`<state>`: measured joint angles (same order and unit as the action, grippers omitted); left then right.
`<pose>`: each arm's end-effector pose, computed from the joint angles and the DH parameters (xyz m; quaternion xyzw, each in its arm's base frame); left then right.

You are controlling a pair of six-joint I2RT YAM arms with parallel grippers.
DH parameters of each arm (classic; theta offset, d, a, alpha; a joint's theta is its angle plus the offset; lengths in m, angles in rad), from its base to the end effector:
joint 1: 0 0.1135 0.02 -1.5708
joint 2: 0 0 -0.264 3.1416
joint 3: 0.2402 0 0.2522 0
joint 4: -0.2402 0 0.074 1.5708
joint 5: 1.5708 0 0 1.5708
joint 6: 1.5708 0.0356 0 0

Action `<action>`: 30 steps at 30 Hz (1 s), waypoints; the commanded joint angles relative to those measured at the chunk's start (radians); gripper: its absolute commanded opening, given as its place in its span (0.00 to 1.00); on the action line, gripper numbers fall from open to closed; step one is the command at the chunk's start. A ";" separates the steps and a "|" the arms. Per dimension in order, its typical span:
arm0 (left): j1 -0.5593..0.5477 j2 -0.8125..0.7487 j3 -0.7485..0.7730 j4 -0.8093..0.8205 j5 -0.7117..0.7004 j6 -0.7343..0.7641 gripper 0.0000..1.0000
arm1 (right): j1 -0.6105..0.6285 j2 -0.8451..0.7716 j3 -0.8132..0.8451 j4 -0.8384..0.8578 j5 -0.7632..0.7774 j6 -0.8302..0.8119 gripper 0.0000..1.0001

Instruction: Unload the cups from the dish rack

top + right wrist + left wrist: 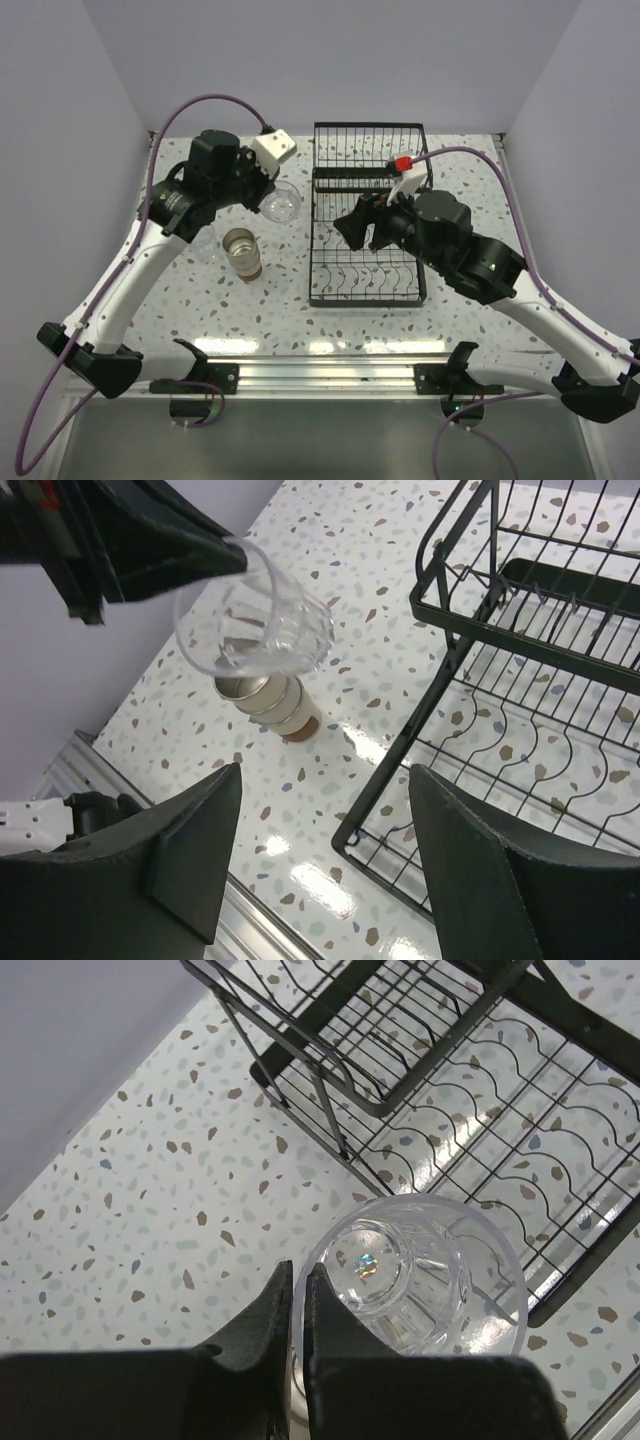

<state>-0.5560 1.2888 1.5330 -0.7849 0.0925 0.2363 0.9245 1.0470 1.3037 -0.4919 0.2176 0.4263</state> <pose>0.2221 -0.1419 0.4282 0.3565 0.7932 -0.1180 0.4794 0.1359 0.1673 0.4370 -0.1273 0.7730 0.3183 0.5338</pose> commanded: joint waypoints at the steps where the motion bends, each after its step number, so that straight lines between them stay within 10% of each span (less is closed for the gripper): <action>1: 0.062 -0.031 0.119 0.007 0.073 -0.028 0.00 | 0.000 -0.019 -0.023 0.009 0.012 -0.041 0.72; 13: 0.806 0.113 0.260 -0.200 0.432 0.092 0.00 | -0.050 -0.004 -0.086 -0.019 -0.026 -0.106 0.76; 30: 0.854 0.158 -0.114 -0.064 0.325 0.140 0.00 | -0.090 -0.007 -0.162 0.035 -0.084 -0.101 0.76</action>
<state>0.2962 1.4448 1.4681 -0.9466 0.4320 0.3626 0.8402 1.0538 1.1419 -0.4931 0.1421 0.3382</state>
